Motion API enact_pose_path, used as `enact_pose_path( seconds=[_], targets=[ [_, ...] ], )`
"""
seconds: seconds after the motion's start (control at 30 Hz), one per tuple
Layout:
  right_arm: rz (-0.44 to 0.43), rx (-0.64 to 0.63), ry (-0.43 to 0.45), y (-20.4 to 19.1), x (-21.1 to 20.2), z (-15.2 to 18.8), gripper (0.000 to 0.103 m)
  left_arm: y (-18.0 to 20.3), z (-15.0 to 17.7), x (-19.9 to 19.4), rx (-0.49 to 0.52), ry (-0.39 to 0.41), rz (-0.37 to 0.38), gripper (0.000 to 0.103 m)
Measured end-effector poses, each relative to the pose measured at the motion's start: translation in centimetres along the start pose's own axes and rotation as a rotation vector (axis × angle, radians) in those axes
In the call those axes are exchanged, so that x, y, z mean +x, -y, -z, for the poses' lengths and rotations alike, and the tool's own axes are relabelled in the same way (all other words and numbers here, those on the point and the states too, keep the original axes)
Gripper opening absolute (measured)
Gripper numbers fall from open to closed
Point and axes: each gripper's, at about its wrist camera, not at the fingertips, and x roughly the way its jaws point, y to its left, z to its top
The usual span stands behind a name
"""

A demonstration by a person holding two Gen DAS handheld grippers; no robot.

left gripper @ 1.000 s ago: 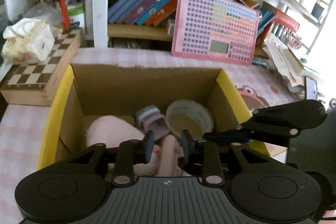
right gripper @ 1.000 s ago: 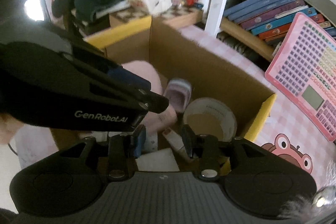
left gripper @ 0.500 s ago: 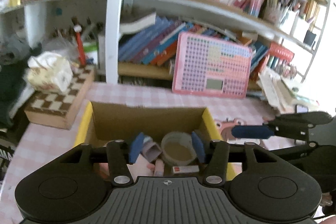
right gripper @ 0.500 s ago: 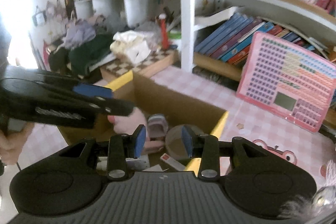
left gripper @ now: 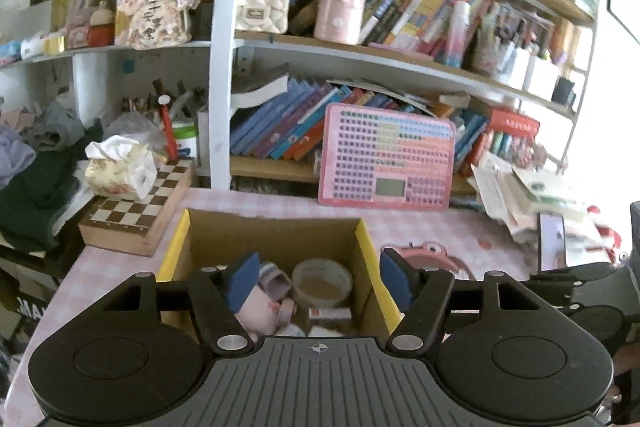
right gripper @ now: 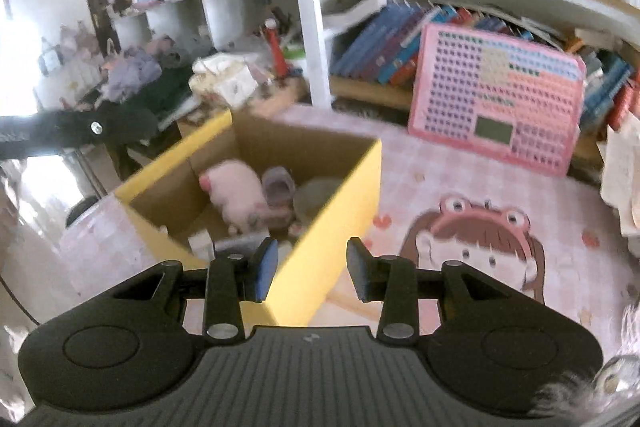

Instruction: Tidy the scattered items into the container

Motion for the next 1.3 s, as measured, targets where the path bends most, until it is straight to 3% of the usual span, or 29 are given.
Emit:
enact_pose_path(
  seconds=[0.2, 0.33, 0.47, 0.7, 0.83, 1.07, 1.2, 1.3],
  targets=[
    [0.073, 0.017, -0.026, -2.7, -2.0, 3.5, 0.036, 0.4, 2.3, -2.0, 0.038, -0.016, 0.02, 0.07],
    [0.127, 0.035, -0.042, -5.0, -3.1, 6.1, 0.037, 0.8, 4.7, -4.5, 0.042, -0.023, 0.022, 0.087],
    [0.175, 0.082, -0.065, -7.2, -4.0, 8.5, 0.041, 0.2, 7.9, -7.4, 0.047, -0.068, 0.033, 0.091],
    [0.253, 0.123, -0.061, -11.9, -6.3, 13.0, 0.046, 0.2, 12.0, -10.5, 0.05, -0.069, -0.093, 0.095],
    [0.312, 0.17, -0.058, -13.3, -8.0, 15.2, 0.049, -0.2, 13.6, -11.4, 0.063, -0.107, -0.105, 0.095],
    [0.451, 0.193, 0.022, -14.1, -9.1, 15.3, 0.061, -0.4, 14.1, -12.1, 0.083, -0.095, -0.174, 0.095],
    [0.413, 0.157, 0.055, -15.1, -9.3, 14.9, 0.072, -0.2, 14.2, -12.4, 0.103, -0.085, -0.188, 0.099],
    [0.39, 0.162, 0.04, -15.3, -9.3, 14.9, 0.074, -0.4, 14.3, -12.6, 0.085, -0.087, -0.18, 0.102]
  ],
)
